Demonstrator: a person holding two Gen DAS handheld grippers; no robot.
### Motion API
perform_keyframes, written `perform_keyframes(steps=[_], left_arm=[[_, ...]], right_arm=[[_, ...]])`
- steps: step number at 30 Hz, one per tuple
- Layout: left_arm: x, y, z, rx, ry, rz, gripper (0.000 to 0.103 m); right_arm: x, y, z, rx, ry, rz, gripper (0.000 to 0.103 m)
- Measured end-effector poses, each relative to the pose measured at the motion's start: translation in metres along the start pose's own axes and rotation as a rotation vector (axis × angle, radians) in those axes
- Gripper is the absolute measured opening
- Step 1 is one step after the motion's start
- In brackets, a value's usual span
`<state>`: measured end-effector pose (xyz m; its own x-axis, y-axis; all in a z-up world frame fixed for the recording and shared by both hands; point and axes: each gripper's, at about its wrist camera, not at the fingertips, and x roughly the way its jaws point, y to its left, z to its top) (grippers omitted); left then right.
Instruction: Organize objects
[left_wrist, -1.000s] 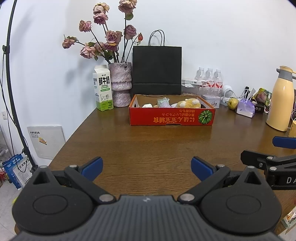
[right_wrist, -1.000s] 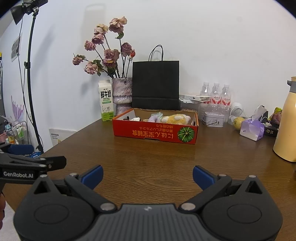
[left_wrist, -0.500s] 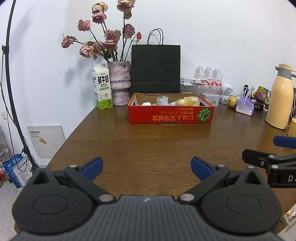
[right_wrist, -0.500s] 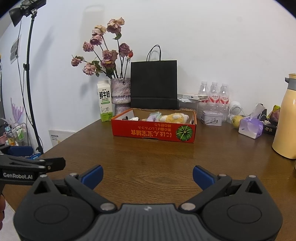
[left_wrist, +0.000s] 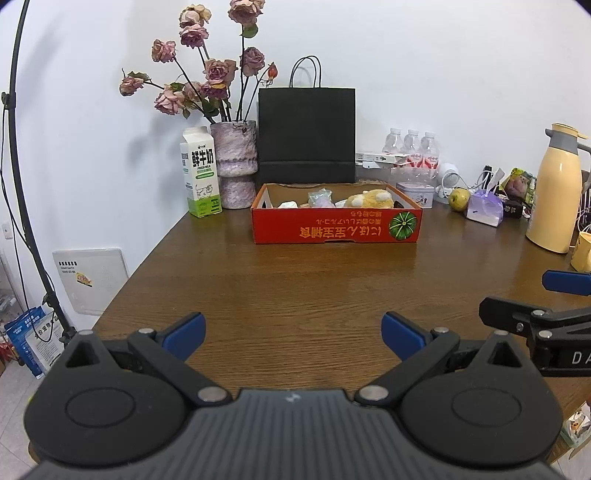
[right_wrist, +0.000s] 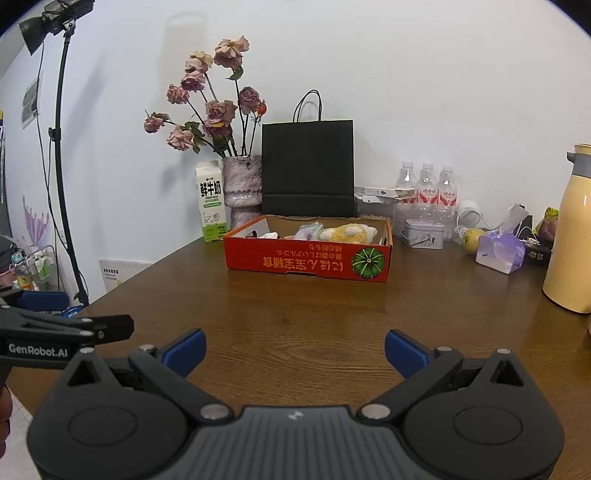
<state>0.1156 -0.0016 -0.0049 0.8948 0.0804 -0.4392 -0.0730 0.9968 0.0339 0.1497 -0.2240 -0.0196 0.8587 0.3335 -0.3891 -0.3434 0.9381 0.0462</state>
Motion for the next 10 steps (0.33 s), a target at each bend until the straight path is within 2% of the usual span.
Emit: perform_keyframes(steps=[10], left_arm=[[-0.0039, -0.0047, -0.0001, 0.023, -0.009, -0.007, 0.103]], right_arm=[[-0.0008, -0.0003, -0.002, 0.002, 0.0, 0.001, 0.103]])
